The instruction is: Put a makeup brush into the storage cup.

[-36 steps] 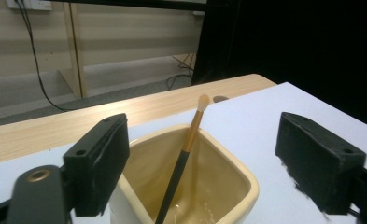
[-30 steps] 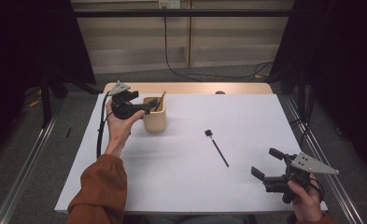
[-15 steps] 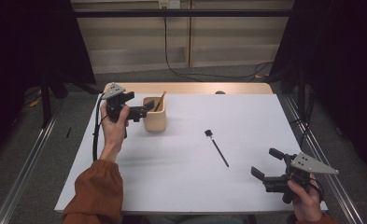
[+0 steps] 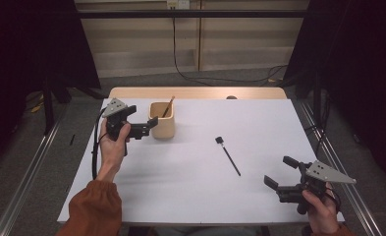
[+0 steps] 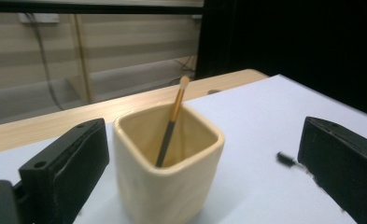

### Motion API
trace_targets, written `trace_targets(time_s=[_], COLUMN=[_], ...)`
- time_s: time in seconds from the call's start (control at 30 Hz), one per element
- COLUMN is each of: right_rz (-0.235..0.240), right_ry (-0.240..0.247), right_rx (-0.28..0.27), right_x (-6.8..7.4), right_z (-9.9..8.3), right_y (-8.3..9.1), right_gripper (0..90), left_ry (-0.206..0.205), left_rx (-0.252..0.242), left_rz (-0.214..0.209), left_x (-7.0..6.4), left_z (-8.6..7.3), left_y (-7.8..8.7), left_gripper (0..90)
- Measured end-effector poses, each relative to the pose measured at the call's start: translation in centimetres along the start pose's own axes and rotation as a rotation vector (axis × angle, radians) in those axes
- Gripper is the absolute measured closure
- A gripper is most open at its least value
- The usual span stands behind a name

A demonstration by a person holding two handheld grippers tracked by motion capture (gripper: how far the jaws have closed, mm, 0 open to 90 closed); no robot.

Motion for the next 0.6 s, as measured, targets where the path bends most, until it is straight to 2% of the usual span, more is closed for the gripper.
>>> trace_targets(time_s=[0.07, 0.17, 0.4, 0.47, 0.53, 0.6], right_rz=[-0.001, -0.001, 0.0, 0.0, -0.001, -0.001], right_ry=[-0.001, -0.002, 0.0, 0.0, -0.001, -0.002], right_rx=[0.0, 0.002, 0.002, 0.002, 0.001, 0.001], right_x=[0.0, 0.0, 0.0, 0.0, 0.0, 0.0], right_z=[0.0, 0.0, 0.0, 0.0, 0.0, 0.0], right_y=[0.0, 0.0, 0.0, 0.0, 0.0, 0.0], right_gripper=[0.0, 0.0, 0.0, 0.0, 0.0, 0.0], left_ry=[0.005, 0.012, 0.008, 0.013, 0.003, 0.006], left_rx=[-0.007, -0.029, -0.017, -0.019, -0.011, -0.02], left_rz=[-0.007, 0.006, 0.037, 0.034, 0.049, 0.054], left_x=[-0.1, 0.0, 0.1, 0.1, 0.1, 0.1], left_z=[-0.3, -0.5, -1.9, -2.1, -2.4, -2.6], left_y=[0.7, 1.6, 2.9, 3.2, 3.6, 3.9], left_gripper=[2.1, 2.1, 2.0, 2.0, 2.0, 2.0])
Point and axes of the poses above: each handheld gripper's, and its own axes: y roughly backward along the jaws, z roughly out of its top, x roughly to its left, the point moved 6 cm from there along -y, roughly forward along the jaws, and after that the axes turned 2 degrees about -x, right-handed, at the moved point
